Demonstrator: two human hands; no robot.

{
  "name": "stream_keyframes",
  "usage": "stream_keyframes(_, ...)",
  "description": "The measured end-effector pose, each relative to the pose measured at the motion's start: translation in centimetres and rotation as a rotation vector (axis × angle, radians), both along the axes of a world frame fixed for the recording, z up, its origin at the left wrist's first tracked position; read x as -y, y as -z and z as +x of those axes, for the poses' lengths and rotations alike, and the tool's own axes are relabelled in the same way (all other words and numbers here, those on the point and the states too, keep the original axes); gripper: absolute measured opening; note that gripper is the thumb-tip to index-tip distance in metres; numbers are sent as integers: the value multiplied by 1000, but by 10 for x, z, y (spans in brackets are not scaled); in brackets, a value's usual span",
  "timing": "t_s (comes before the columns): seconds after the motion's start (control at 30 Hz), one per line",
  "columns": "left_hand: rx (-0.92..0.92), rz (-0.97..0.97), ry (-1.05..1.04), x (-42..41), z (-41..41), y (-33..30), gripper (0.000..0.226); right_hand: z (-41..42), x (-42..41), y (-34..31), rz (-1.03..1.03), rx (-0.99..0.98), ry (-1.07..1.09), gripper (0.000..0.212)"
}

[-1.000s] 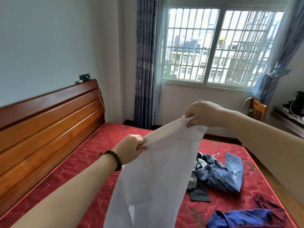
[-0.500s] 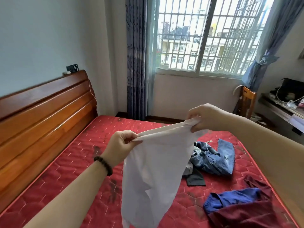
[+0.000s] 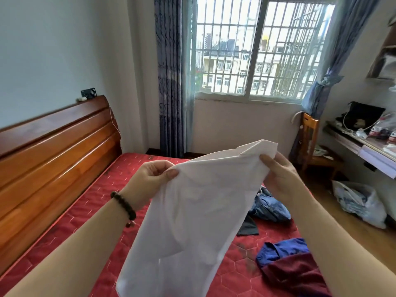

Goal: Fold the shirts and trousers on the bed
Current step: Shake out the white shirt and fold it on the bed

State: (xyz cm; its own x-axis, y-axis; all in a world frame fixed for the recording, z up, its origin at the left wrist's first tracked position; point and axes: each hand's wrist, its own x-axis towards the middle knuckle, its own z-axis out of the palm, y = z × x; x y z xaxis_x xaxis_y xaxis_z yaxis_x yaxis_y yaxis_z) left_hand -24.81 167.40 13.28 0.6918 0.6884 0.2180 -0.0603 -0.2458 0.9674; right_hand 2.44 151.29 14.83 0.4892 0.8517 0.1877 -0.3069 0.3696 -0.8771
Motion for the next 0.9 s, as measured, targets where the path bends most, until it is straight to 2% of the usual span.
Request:
stream_keyframes(0.1, -20, 48, -5, 28, -9, 1, 34, -29, 10, 9, -88, -15, -98, 53)
stream_keyframes(0.33, -32, 173, -182, 109, -55, 22, 24, -58, 80, -11, -121, 238, -45, 27)
stream_keyframes(0.47, -150, 280, -188, 163, -92, 36, 36, -86, 125, -11, -99, 357, -9, 15)
stream_keyframes(0.57, -204, 308, -172, 201, -117, 39, 21, -110, 153, -11, -105, 431, -10, 13)
stream_keyframes(0.67, -138, 223, -208, 225, -140, 30, 19, -129, 171, -21, -59, 451, -14, 11)
stream_keyframes(0.77, 6, 37, -159, 229, -158, 25, 39, -137, 176, -32, -30, 387, 23, 12)
stream_keyframes(0.83, -76, -63, -80, 223, -164, 39, 51, -134, 172, -33, -36, 339, 53, 12)
stream_keyframes(0.9, -326, -65, -25, 216, -162, 70, 64, -125, 162, -18, -87, 330, 77, 12)
